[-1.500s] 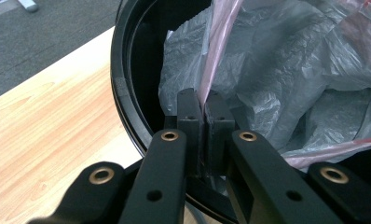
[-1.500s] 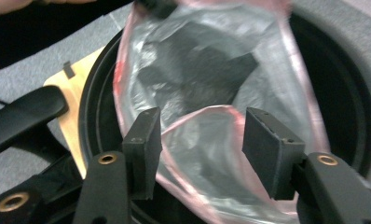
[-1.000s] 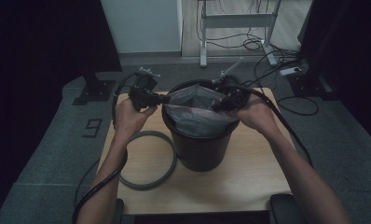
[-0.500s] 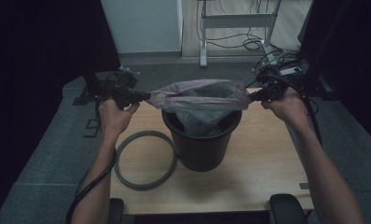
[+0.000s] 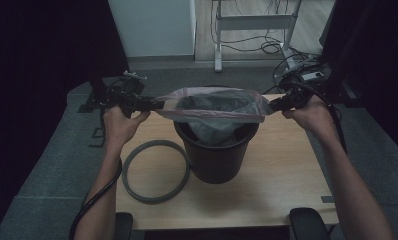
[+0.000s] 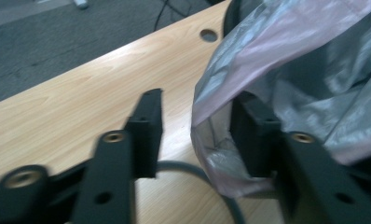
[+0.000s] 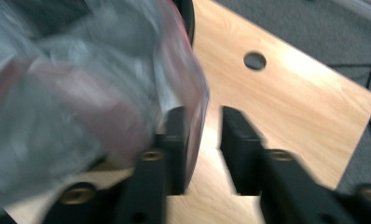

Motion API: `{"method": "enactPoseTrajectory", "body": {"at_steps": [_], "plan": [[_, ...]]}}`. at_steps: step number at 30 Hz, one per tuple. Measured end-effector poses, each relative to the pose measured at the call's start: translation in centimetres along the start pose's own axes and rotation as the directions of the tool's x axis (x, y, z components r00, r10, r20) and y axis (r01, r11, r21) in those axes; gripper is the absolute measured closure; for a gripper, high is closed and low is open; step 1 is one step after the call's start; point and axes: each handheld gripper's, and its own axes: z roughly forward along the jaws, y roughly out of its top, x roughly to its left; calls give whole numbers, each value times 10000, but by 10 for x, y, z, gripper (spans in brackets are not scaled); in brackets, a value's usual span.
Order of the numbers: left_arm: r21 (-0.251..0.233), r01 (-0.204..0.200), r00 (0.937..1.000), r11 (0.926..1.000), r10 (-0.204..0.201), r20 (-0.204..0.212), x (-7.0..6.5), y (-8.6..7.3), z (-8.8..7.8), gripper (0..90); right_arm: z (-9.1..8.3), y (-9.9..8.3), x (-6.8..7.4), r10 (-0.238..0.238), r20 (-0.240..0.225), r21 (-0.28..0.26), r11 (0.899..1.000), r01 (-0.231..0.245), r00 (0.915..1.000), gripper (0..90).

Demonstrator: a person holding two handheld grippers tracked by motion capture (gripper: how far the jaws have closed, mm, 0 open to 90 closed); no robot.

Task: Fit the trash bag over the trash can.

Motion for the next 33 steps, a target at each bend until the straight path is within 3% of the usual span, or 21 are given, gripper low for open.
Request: {"method": "enactPoseTrajectory", "body": {"at_steps": [4, 5, 9, 16, 18, 22, 24, 29, 33], "plan": [[-228, -211, 9993, 9995, 218, 312, -4, 5, -3, 440, -10, 7, 3, -25, -373, -488, 9988, 7, 9993, 507], [-345, -407, 9977, 9986, 425, 526, -7, 9, -5, 423, -12, 8, 4, -47, -462, -552, 9985, 21, 9989, 486], [-306, -870, 9945, 9957, 886, 552, -14, 18, -4, 390, -14, 15, 6, -211, -507, -650, 9977, 178, 9985, 450], [-128, -1178, 9917, 9930, 1183, 508, -20, 32, 4, 419, -2, 24, 1, -277, -136, -823, 9963, 265, 9995, 431], [-17, -1233, 9913, 9924, 1233, 463, -21, 34, 9, 480, 4, 25, -1, -256, -176, -851, 9961, 240, 9995, 476], [189, -1126, 9928, 9935, 1118, 419, -18, 37, 22, 777, 14, 25, -3, -217, -504, -1028, 9946, 164, 9985, 761], [322, -1054, 9941, 9939, 1044, 292, -15, 37, 30, 847, 19, 25, -3, -275, -557, -1054, 9942, 215, 9981, 854], [479, -657, 9978, 9967, 661, -61, -6, 36, 46, 876, 29, 24, -4, -214, -331, -1021, 9946, 179, 9992, 877], [887, -424, 9991, 9952, 423, 32, 0, 33, 61, 855, 38, 23, -5, -133, -310, -865, 9962, 106, 9994, 880]]}}
